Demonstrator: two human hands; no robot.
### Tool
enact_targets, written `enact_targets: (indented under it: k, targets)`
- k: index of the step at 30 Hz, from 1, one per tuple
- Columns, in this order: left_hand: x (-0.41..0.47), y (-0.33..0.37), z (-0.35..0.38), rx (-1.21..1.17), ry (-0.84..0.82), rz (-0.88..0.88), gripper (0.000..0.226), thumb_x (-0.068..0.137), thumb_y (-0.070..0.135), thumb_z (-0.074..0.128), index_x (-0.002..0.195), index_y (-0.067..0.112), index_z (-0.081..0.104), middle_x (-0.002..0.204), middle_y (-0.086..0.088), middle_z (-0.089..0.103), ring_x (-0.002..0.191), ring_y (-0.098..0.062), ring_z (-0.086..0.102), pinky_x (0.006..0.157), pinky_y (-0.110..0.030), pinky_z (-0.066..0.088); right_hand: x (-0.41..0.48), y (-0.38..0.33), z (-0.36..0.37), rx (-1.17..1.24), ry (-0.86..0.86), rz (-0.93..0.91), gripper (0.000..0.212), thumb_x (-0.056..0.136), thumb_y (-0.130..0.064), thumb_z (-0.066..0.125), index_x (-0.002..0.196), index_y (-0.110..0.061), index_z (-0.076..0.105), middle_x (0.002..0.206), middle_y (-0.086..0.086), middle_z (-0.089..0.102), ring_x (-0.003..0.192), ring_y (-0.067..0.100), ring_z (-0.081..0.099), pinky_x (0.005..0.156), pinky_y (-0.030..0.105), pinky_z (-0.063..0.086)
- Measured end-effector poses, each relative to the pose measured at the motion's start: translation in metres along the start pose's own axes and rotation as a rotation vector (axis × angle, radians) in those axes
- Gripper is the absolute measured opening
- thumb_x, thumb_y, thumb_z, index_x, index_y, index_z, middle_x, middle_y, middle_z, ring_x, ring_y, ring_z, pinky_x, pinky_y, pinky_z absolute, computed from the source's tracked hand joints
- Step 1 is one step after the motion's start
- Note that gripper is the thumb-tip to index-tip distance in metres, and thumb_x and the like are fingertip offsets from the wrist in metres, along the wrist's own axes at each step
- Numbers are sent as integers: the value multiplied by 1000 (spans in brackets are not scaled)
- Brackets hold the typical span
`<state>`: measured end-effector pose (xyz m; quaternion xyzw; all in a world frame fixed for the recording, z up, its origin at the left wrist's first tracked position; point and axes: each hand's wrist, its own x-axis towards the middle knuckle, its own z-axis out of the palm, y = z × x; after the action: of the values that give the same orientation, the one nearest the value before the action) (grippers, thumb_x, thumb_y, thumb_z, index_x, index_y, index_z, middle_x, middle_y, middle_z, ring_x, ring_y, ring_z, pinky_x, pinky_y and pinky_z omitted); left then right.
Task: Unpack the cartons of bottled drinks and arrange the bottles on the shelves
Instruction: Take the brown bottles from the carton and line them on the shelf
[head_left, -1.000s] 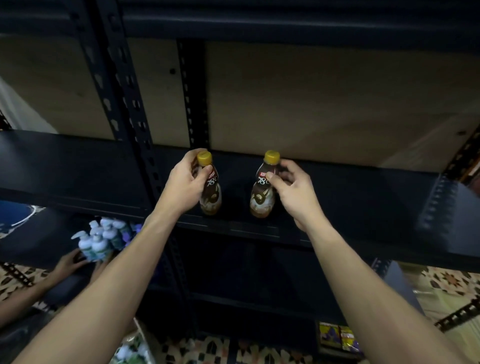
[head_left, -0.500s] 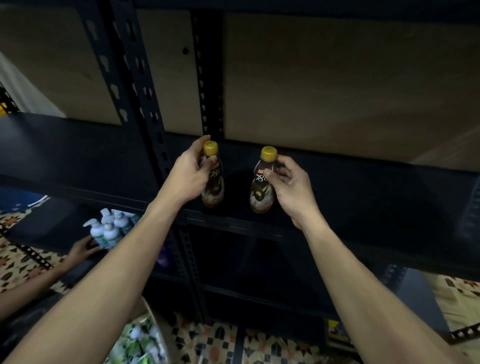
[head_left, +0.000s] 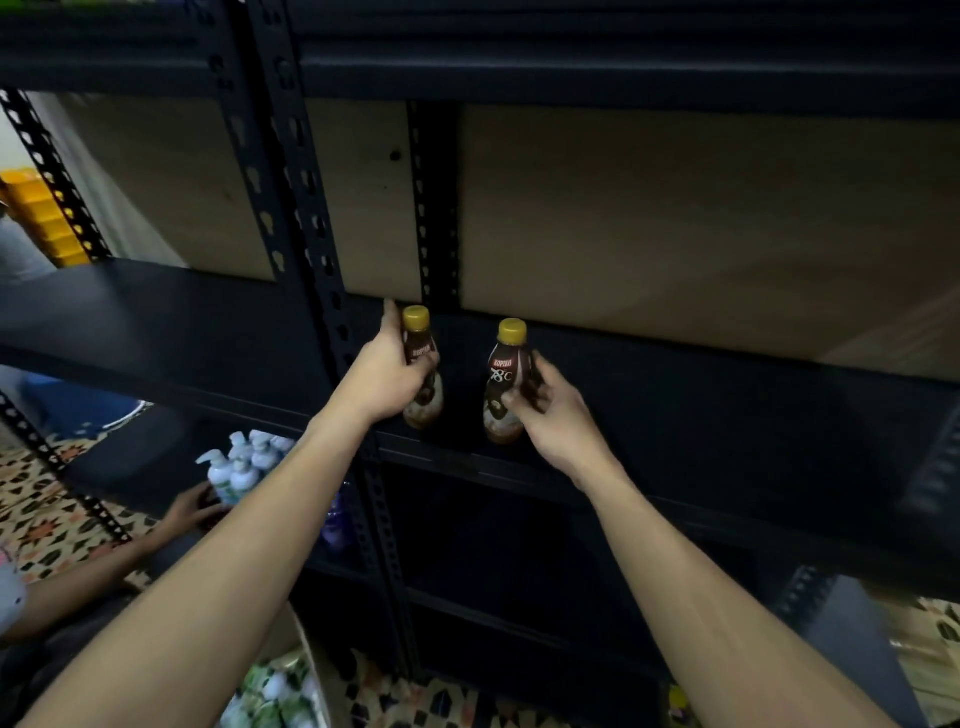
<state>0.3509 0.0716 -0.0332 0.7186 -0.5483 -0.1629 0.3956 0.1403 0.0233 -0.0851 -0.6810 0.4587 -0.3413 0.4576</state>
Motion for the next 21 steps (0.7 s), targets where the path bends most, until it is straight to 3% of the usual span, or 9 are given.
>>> enact_targets:
  k: [5, 8, 13, 17, 21]
  targets:
    - [-19, 12, 13, 11, 68, -100, 88, 94, 23, 64, 158, 10, 5, 146, -15, 50, 132, -31, 49, 103, -30, 38, -13, 11, -1, -103, -96, 56, 63, 92, -37, 71, 148, -31, 42, 140, -9, 57, 131, 14, 53, 112, 38, 41]
    - [-23, 16, 12, 27, 120, -133, 89, 93, 22, 67, 157, 9, 7, 144, -17, 50, 131, -31, 50, 102, -31, 39, -17, 13, 0, -182, -118, 57, 48, 94, -36, 69, 137, -28, 49, 135, -6, 59, 125, 16, 55, 101, 30, 42]
    - [-23, 19, -7, 77, 161, -50, 87, 89, 24, 71, 155, 6, 17, 147, -15, 47, 136, -28, 45, 106, -28, 35, -18, 9, 3, -237, -93, 63, 33, 96, -28, 66, 127, -22, 54, 110, -11, 54, 113, 14, 56, 86, 25, 38]
    - [0, 23, -26, 337, 88, 201, 75, 86, 31, 73, 146, 9, 35, 137, -15, 55, 125, -31, 53, 102, -37, 45, -4, 7, 18, -236, -9, 55, 33, 92, -28, 72, 120, -18, 58, 116, -3, 64, 109, 17, 62, 83, 25, 41]
    - [30, 38, -45, 802, -92, 284, 68, 80, 53, 71, 136, 22, 45, 118, -10, 65, 107, -33, 63, 80, -39, 52, 9, 6, 38, -209, 23, 55, 31, 88, -30, 76, 112, -20, 60, 112, -4, 66, 104, 15, 63, 81, 26, 45]
